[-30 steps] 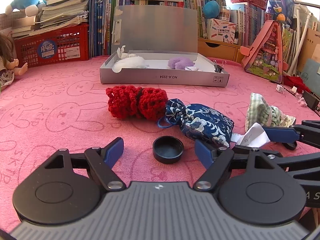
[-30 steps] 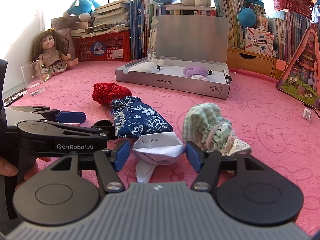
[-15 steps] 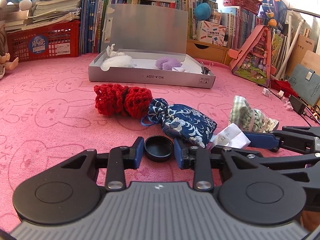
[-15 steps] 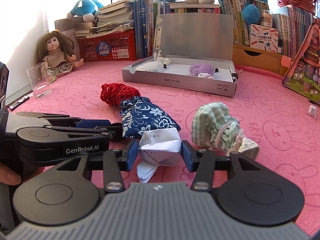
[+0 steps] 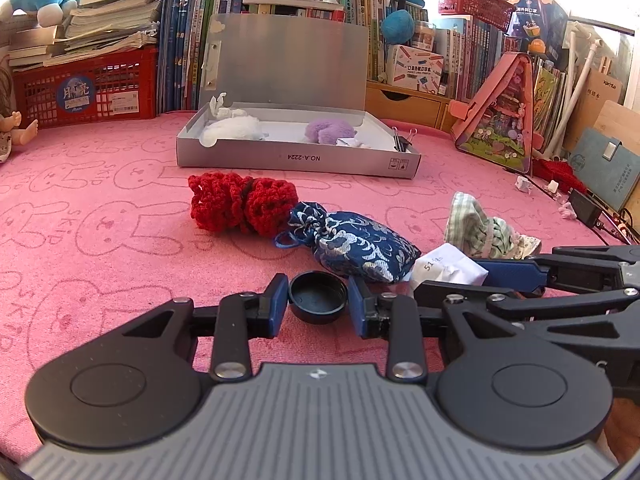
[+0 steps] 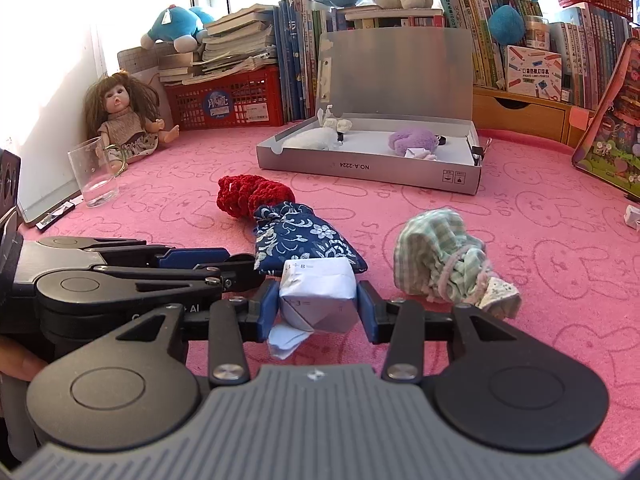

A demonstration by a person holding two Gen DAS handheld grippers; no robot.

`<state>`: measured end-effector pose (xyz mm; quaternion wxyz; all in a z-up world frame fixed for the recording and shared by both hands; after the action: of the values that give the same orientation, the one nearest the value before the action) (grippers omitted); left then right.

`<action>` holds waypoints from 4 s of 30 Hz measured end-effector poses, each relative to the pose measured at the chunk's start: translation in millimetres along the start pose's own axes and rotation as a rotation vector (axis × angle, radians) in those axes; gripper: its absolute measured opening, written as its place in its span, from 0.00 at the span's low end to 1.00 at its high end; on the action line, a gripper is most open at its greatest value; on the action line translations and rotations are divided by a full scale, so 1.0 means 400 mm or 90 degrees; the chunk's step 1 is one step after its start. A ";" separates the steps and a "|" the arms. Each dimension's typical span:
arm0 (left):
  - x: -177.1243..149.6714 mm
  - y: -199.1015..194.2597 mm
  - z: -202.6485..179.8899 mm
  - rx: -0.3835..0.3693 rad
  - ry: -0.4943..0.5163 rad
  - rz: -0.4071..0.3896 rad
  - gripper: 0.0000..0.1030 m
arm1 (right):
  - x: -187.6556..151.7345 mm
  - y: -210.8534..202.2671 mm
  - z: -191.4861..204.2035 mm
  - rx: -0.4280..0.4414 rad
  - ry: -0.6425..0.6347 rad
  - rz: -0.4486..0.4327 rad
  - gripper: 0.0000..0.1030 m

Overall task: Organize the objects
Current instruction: 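Lift the lid and folded paper with both grippers and carry them to the box, then lower the black lid into the box with the left gripper while the right holds the paper above, then open both grippers to drop the black lid and folded paper into the box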

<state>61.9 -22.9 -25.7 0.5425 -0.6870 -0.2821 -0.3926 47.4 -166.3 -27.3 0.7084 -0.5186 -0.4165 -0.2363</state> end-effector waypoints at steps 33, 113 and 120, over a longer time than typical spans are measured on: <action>-0.019 0.003 -0.028 -0.003 0.035 0.001 0.37 | 0.002 -0.017 -0.014 -0.023 0.006 0.008 0.46; 0.614 0.760 0.282 0.065 -0.062 0.052 0.37 | 0.511 0.565 -0.512 -0.125 0.273 0.043 0.48; 0.613 0.815 0.267 0.042 -0.044 0.069 0.40 | 0.498 0.618 -0.513 -0.121 0.274 0.050 0.52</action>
<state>482.6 -11.1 -0.4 0.5751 -0.6962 -0.2755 -0.3296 415.7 -251.2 -17.5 0.7373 -0.5365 -0.2115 -0.3518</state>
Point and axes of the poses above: each gripper's, at about its wrist camera, not at the fingertips, and y roughly the way its jaws point, z to its left, x to its top, the point moved 4 cm from there along y, roughly the way its jaws point, and after that the axes turned 1 degree about y, right-handed, at the moved point
